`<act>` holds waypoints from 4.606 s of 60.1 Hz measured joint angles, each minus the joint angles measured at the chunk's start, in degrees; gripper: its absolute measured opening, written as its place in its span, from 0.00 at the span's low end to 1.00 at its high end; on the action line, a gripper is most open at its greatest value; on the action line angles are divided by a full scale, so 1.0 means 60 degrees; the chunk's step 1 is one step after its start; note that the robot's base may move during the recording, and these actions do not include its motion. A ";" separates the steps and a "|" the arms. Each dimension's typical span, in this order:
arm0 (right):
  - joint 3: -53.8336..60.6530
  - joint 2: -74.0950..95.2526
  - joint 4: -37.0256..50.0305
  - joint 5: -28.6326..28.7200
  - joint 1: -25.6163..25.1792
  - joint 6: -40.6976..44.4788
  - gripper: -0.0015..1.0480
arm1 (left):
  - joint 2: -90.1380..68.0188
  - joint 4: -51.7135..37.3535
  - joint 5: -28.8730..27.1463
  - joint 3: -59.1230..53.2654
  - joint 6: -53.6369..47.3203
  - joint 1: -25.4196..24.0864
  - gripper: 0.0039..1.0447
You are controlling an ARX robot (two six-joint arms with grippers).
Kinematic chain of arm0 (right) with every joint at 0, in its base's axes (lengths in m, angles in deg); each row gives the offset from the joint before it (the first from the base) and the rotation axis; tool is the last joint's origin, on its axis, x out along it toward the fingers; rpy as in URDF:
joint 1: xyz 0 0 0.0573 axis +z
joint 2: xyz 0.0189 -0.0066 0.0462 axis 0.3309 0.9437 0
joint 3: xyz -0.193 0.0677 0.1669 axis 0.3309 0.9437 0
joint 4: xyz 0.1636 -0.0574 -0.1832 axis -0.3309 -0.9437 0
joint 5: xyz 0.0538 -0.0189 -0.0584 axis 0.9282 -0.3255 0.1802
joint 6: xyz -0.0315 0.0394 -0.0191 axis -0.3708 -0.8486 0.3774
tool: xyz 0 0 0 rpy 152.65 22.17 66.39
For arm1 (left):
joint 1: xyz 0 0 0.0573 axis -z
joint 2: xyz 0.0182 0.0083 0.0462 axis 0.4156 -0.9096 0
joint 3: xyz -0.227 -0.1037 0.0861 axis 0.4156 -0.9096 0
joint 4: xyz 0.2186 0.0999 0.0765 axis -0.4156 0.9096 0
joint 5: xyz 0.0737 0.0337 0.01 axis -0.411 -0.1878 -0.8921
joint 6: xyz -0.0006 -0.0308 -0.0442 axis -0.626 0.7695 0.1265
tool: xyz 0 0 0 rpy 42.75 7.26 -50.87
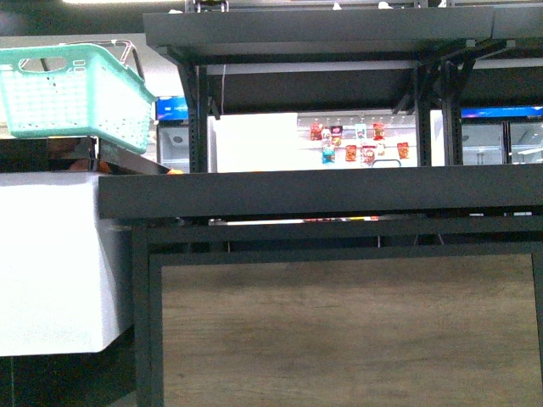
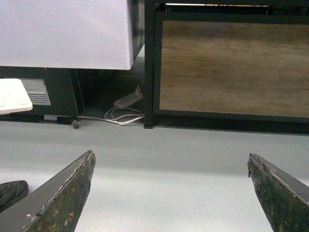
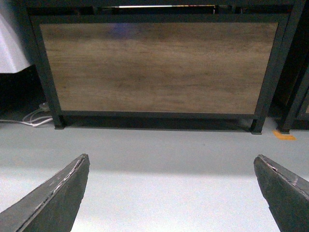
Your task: Pick lemon from shelf
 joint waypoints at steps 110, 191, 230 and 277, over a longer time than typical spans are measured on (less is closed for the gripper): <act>0.0000 0.0000 0.0000 0.0000 0.0000 0.0000 0.98 | 0.0000 0.0000 0.0007 0.0000 0.0000 0.0000 0.93; 0.0000 0.0000 0.0000 0.0000 0.0004 0.0000 0.98 | 0.0000 0.0000 0.0000 0.0000 0.0000 0.0000 0.93; 0.0000 0.0000 0.0000 0.0000 0.0000 0.0000 0.98 | 0.0000 0.0004 -0.0004 0.0000 0.0000 0.0000 0.93; 0.0000 0.0288 -0.0295 0.0044 0.0000 -0.0073 0.98 | -0.0295 0.0310 -0.0022 0.0000 -0.0262 0.0000 0.93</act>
